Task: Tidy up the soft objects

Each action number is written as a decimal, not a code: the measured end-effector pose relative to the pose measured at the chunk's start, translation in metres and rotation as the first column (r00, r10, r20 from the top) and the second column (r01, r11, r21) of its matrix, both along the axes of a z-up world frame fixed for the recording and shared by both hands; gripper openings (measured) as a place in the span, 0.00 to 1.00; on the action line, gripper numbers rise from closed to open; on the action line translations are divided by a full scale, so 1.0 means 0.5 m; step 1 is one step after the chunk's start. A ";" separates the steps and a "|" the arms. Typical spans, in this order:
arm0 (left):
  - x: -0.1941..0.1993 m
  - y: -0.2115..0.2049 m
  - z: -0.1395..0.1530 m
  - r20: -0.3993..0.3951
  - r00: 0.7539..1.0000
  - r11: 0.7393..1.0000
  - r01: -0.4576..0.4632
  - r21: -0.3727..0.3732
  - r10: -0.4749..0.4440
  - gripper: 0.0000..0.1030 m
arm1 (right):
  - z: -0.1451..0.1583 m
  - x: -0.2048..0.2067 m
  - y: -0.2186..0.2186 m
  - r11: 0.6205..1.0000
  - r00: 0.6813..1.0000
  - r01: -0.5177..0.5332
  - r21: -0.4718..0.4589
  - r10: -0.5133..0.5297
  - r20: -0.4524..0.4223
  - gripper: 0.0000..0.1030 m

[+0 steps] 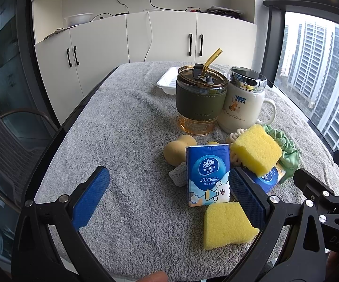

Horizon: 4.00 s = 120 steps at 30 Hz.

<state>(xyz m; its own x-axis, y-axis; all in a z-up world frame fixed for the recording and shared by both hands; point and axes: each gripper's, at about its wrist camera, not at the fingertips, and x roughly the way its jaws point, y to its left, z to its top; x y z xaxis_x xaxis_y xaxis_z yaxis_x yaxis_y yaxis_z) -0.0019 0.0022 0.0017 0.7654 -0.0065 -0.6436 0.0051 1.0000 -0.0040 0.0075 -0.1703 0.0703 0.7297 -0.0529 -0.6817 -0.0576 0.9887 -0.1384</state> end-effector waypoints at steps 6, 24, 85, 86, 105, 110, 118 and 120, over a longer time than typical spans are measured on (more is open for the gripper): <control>0.000 0.000 0.000 0.000 1.000 1.000 0.000 0.000 0.000 1.00 | 0.000 0.000 0.000 1.000 1.000 0.000 0.001 0.000 -0.001 0.98; 0.000 0.000 0.000 0.000 1.000 1.000 0.000 -0.001 0.000 1.00 | -0.003 0.000 0.001 1.000 1.000 0.000 0.001 0.000 -0.002 0.98; 0.011 -0.042 -0.119 -0.190 0.893 0.910 0.377 -0.173 -0.407 0.58 | -0.084 0.138 -0.108 0.963 0.967 -0.188 0.192 0.215 -0.134 0.77; 0.011 -0.039 -0.121 -0.191 0.893 0.909 0.377 -0.180 -0.408 0.58 | -0.086 0.143 -0.109 0.966 0.969 -0.177 0.186 0.204 -0.138 0.77; 0.009 -0.038 -0.125 -0.178 0.888 0.900 0.392 -0.192 -0.425 0.59 | -0.113 0.203 -0.132 0.961 0.964 -0.121 0.250 0.174 -0.203 0.39; 0.003 -0.030 -0.120 -0.163 0.897 0.904 0.378 -0.201 -0.411 0.58 | -0.089 0.171 -0.145 0.963 0.976 -0.112 0.246 0.152 -0.153 0.29; -0.023 -0.015 -0.085 -0.111 0.914 0.912 0.369 -0.178 -0.391 0.57 | -0.080 0.122 -0.134 0.972 0.970 -0.147 0.181 0.177 -0.165 0.28; -0.028 -0.001 -0.076 -0.105 0.920 0.917 0.356 -0.181 -0.378 0.57 | -0.074 0.111 -0.135 0.973 0.968 -0.156 0.170 0.185 -0.172 0.28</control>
